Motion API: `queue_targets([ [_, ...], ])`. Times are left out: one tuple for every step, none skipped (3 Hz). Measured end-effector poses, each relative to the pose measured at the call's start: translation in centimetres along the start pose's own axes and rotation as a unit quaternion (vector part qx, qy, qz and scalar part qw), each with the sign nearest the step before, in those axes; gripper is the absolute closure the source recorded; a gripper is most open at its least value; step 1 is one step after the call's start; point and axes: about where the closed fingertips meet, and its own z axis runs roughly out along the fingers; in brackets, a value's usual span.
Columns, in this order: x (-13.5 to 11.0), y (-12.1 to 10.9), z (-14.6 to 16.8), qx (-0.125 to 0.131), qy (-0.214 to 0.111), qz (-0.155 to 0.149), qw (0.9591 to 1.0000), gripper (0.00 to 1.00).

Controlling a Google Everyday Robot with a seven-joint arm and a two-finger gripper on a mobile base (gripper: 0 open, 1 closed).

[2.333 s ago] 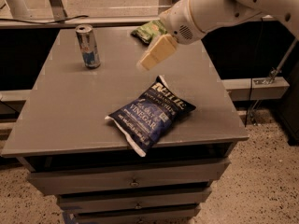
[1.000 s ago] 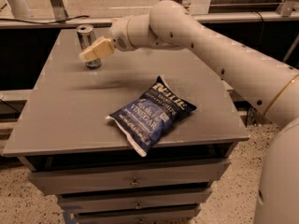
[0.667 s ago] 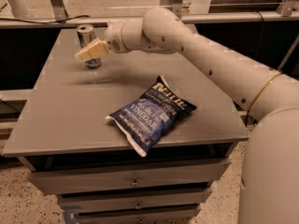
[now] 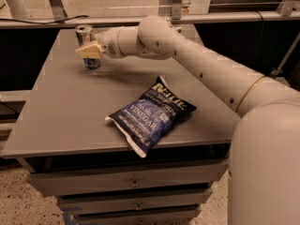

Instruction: Knock redbull can over

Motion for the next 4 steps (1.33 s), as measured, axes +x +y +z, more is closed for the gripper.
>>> queue_targets([
  [0.2,0.7,0.5,-0.010,0.000,0.015,0.9998,0.65],
  [-0.4,0.7,-0.1,-0.011,-0.003,0.014,0.9998,0.88],
  [-1.8,0.1,-2.0,-0.009,-0.002,-0.006,0.9999,1.00],
  [-3.7,-0.5,-4.2,-0.008,0.018,-0.048,0.9987,1.00],
])
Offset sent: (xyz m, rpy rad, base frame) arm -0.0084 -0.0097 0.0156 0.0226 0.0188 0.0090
